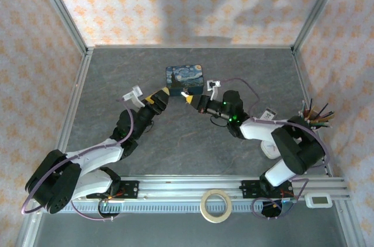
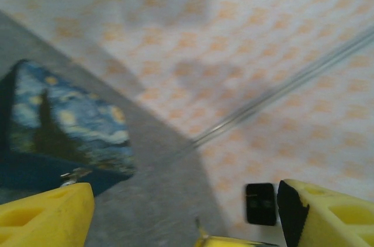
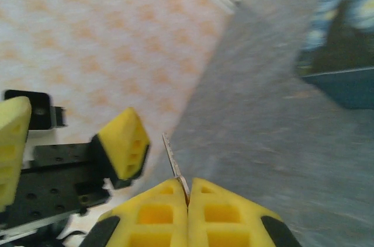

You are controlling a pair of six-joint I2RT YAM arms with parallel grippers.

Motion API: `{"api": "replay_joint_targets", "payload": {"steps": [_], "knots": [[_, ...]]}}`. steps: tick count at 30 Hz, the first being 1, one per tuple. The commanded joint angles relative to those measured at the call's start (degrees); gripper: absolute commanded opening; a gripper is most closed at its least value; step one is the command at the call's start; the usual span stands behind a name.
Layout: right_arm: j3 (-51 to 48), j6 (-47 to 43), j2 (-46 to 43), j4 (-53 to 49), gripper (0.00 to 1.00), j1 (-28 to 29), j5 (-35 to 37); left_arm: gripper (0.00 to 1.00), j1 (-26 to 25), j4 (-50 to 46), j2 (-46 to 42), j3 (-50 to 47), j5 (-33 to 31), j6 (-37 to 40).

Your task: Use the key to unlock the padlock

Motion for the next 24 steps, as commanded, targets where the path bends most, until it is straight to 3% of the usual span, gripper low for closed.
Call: {"api": "replay_joint_targets", "payload": {"steps": [1, 3, 6, 11, 17, 24], "knots": [[0.4, -10.6, -4.0, -17.1, 0.0, -1.6, 10.7, 0.78, 0.3, -12.7, 3.7, 4.9, -2.0, 1.7], [1.1, -13.6, -5.6, -23.2, 0.0, -2.3, 15.6, 0.76, 0.3, -15.5, 8.1, 7.8, -0.2, 2.3], [2.0, -17.2, -7.9, -30.6, 0.0, -3.4, 22.4, 0.65, 0.1, -18.0, 15.7, 12.8, 2.6, 3.1], [2.0, -20.8, -11.2, -36.3, 0.0, -4.7, 29.0, 0.64, -0.9, -20.7, 27.3, 20.8, 0.8, 4.6], [-0.7, -20.1, -15.0, -34.1, 0.0, -5.0, 28.2, 0.62, -1.2, -24.0, 38.7, 29.5, -1.6, 4.9], [-2.2, -19.3, -16.6, -32.8, 0.0, -5.0, 27.0, 0.61, -2.3, -23.6, 45.3, 34.1, -3.0, 4.7]]}}
